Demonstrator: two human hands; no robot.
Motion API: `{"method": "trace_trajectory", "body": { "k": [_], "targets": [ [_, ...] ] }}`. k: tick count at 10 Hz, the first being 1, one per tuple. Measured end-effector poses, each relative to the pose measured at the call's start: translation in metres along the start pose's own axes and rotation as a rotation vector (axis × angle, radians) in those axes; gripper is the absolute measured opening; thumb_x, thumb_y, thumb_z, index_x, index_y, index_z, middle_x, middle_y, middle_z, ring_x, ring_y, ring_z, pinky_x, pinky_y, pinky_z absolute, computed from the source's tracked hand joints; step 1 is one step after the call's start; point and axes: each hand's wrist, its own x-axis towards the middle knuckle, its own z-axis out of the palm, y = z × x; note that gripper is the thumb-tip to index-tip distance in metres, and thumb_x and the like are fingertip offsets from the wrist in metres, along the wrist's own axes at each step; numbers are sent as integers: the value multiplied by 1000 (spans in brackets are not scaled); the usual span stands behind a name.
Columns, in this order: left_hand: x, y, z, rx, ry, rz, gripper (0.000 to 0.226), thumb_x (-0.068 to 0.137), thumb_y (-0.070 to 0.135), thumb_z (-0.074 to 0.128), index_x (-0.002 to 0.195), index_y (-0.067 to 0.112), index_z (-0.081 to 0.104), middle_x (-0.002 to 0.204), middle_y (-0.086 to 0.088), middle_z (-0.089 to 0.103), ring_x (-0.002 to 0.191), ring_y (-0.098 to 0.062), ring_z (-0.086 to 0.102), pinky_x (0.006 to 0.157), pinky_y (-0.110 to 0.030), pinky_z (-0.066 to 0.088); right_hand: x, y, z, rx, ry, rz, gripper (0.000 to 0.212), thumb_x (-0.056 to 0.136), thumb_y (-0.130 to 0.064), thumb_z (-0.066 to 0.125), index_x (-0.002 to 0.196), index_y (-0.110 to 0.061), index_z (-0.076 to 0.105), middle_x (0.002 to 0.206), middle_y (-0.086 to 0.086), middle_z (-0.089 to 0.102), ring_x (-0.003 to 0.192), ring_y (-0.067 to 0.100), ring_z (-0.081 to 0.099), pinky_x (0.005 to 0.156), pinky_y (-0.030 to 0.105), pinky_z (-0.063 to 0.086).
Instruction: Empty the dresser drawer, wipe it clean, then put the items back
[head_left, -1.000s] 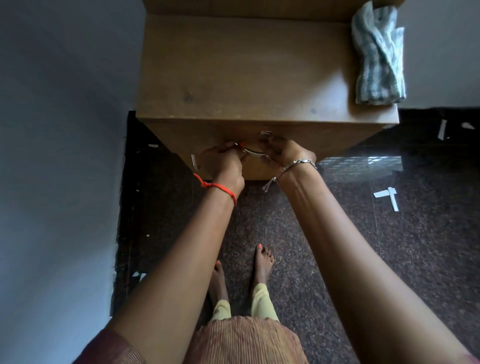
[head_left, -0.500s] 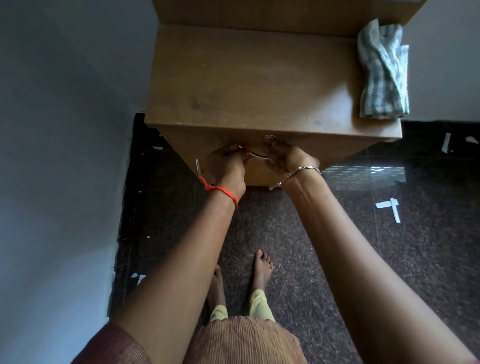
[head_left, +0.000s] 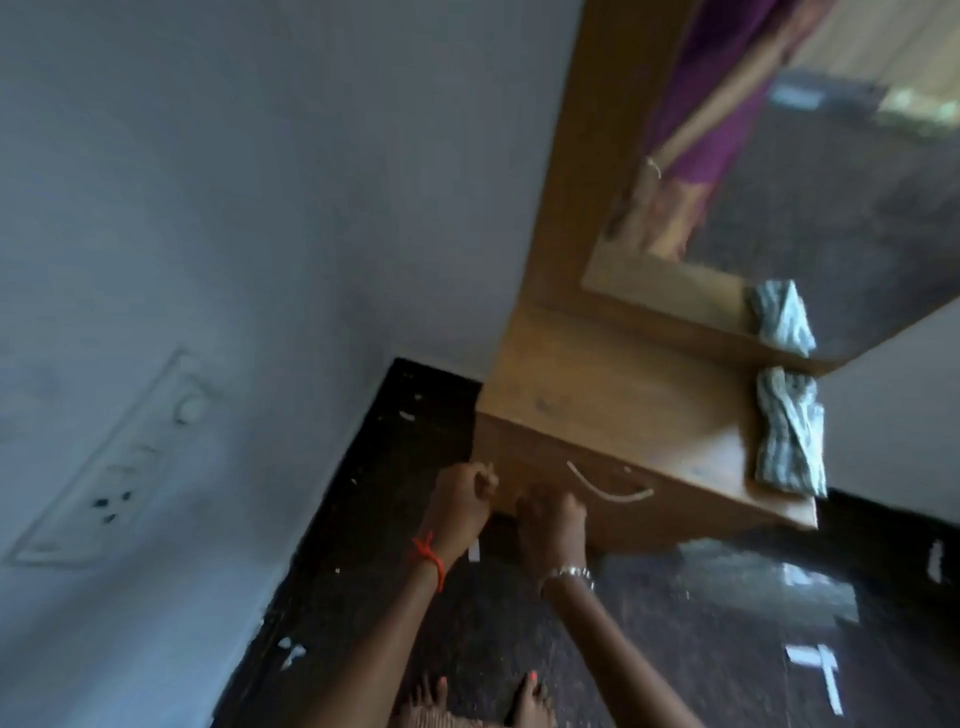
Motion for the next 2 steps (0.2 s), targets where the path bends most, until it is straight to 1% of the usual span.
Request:
{"method": "trace_trajectory", "body": {
  "k": [1,2],
  "targets": [
    [-10,-7,-51,44,108,49,16,81,-1,52,89,3,65,95,-17,68,92,-25,63,73,-21,41,-17,-44,16,-143,-103,-257,41,90,-26,35,120,-10,58,130,11,56,123,26,49,90,27,40],
    [-18,6,-106,103,237,102,36,89,12,43,123,6,52,128,-11,55,123,-23,48,102,-23,32,-21,-93,22,-311,109,-568,48,89,-29,30,126,-11,55,136,7,52,127,17,48,99,26,44]
  ]
}}
